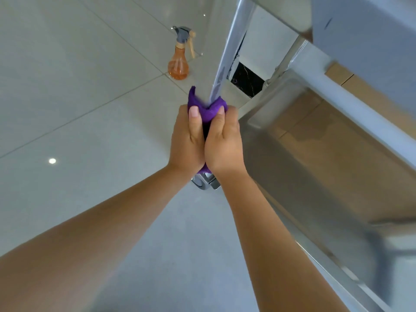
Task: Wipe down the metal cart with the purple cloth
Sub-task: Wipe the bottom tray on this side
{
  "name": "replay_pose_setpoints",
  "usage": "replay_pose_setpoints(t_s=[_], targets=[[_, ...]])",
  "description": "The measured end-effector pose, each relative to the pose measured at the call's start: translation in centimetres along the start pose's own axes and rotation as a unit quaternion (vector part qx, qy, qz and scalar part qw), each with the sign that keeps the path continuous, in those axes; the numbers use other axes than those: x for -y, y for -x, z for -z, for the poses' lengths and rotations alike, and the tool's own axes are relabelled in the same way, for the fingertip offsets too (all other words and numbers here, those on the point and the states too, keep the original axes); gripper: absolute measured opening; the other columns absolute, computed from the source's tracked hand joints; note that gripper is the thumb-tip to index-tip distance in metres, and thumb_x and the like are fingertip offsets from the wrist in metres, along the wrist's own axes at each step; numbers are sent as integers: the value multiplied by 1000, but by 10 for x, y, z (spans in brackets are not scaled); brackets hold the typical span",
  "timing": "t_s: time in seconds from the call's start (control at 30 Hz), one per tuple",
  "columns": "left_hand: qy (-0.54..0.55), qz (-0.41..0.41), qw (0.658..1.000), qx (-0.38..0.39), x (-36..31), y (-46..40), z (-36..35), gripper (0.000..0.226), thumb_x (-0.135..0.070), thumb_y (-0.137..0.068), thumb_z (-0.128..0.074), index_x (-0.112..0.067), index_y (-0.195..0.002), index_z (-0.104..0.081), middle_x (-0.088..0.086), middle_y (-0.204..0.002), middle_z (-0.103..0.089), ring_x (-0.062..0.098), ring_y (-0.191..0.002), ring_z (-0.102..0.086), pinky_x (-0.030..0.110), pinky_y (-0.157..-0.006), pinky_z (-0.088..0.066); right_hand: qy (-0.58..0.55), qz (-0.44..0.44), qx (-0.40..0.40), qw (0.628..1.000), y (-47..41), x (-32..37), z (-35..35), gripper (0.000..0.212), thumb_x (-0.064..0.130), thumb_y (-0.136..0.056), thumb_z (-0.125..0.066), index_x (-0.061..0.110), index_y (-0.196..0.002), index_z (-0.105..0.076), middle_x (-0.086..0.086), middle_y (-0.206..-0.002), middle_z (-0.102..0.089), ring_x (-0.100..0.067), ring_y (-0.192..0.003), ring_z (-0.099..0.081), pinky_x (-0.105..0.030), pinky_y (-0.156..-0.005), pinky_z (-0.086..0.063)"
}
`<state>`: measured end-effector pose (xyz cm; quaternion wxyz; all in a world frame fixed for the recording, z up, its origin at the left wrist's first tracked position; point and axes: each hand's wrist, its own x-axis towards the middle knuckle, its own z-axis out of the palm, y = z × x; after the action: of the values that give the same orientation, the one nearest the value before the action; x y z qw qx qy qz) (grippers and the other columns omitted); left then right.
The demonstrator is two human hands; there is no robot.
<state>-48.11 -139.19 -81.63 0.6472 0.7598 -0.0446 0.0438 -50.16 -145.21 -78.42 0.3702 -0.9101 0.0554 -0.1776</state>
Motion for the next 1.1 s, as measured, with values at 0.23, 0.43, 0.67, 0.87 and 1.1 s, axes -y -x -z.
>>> replay_pose_setpoints(t_s=[0.23, 0.43, 0.67, 0.87, 1.1], targets=[[25, 43, 999, 17, -7, 51, -11, 35, -28, -90, -35, -7, -118, -37, 4, -112, -47, 14, -104, -49, 29, -96, -43, 203, -56, 177, 961, 46, -12, 66, 22, 21, -99, -34, 8, -114, -44, -1, -101, -48, -22, -88, -52, -31, -69, -40], [-160, 94, 980, 76, -33, 94, -54, 62, -31, -95, -35, 11, -138, -20, 29, -141, -25, 38, -131, -26, 44, -111, -24, 64, -208, 141, 966, 83, -31, 122, 8, 23, -95, -48, 15, -97, -46, 6, -82, -52, -9, -70, -50, -14, -53, -40], [-487, -53, 815, 310, -63, 140, -104, 64, -41, -100, -12, -1, -147, 4, 18, -156, 9, 31, -143, 15, 44, -114, 7, -12, -339, 74, 938, 133, -77, 188, 10, 18, -92, -53, 9, -91, -58, -5, -83, -62, -22, -76, -58, -27, -56, -44], [-495, -155, 723, 457, -87, 174, -172, 62, -40, -100, -11, -2, -148, 4, 17, -155, 13, 28, -143, 14, 39, -116, 4, -15, -404, -2, 915, 185, -116, 252, 11, 17, -91, -55, 13, -96, -63, -4, -89, -66, -21, -84, -62, -36, -72, -55], [-465, -280, 672, 504, -100, 235, -223, 61, -40, -99, -8, -6, -149, -2, 13, -157, 6, 23, -145, 8, 36, -117, 2, 10, -426, -134, 895, 259, -150, 317, 10, 15, -88, -59, 6, -84, -63, -8, -79, -64, -28, -79, -60, -41, -71, -52]])
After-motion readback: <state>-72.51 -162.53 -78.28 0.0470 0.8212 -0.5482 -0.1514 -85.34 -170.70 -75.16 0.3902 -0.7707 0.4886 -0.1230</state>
